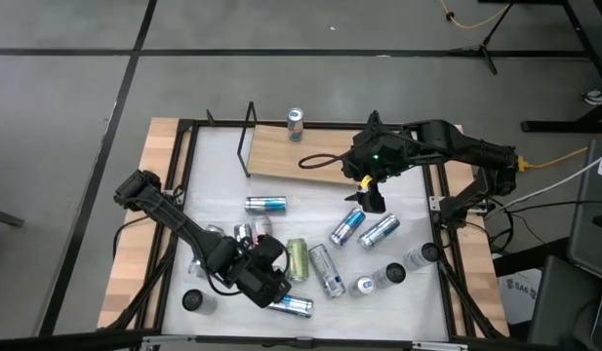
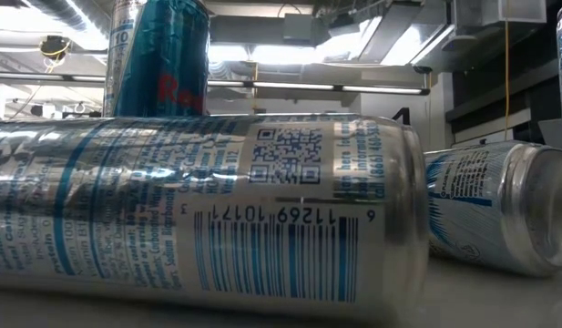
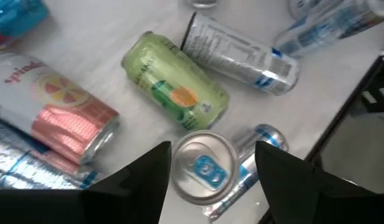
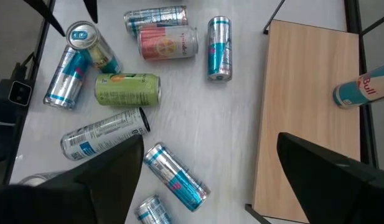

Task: Place canned beverage on shelf
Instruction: Put the blue soda can on the shelf

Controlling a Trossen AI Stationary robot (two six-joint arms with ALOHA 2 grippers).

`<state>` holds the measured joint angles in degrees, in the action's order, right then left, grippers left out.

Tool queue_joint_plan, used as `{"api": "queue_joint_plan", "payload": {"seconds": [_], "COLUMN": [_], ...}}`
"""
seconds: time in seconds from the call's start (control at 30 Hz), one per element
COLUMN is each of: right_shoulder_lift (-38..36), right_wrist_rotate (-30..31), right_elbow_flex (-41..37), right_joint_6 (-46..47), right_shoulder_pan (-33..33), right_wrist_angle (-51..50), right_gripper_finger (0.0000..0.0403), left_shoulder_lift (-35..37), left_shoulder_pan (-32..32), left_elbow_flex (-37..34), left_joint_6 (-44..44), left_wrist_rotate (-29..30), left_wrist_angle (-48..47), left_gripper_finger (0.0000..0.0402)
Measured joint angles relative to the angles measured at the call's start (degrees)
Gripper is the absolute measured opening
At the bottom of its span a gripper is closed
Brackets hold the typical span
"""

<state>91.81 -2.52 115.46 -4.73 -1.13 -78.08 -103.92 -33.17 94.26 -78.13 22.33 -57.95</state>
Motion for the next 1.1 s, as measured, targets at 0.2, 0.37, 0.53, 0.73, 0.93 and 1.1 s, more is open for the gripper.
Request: {"api": "queue_joint_plan", "payload": {"seconds": [0.2,0.37,0.53,0.73,0.93,1.1], "right_shoulder_lift": [0.0,0.0,0.0,0.0,0.0,0.0], "right_wrist_rotate": [0.0,0.0,0.0,0.0,0.0,0.0], "right_elbow_flex": [0.0,0.0,0.0,0.0,0.0,0.0], "right_joint_6": [0.0,0.0,0.0,0.0,0.0,0.0], "right_shoulder_pan": [0.0,0.0,0.0,0.0,0.0,0.0], "right_wrist_angle": [0.0,0.2,0.2,0.4,0.4,0.4], "right_gripper_finger": [0.0358,0.0358,0.0358,0.0358,0.0358,0.0358], "left_shoulder_lift": [-0.8,-1.7,-2.0,-2.0,-2.0,-2.0], "left_shoulder_pan": [-0.1,-0.4,-0.5,-0.2,-0.2,-0.1], "left_elbow_flex": [0.0,0.0,0.0,0.0,0.0,0.0], "left_joint_6": [-1.3,-1.4,-1.4,-1.3,0.1,2.2], "left_wrist_rotate": [-0.3,-0.5,-0.3,-0.3,-1.0,-4.4], "left_wrist_angle": [-0.4,0.2,0.4,0.6,0.7,0.7], "left_gripper_finger": [0.0224,0.0224,0.0224,0.0224,0.0224,0.0241]}}
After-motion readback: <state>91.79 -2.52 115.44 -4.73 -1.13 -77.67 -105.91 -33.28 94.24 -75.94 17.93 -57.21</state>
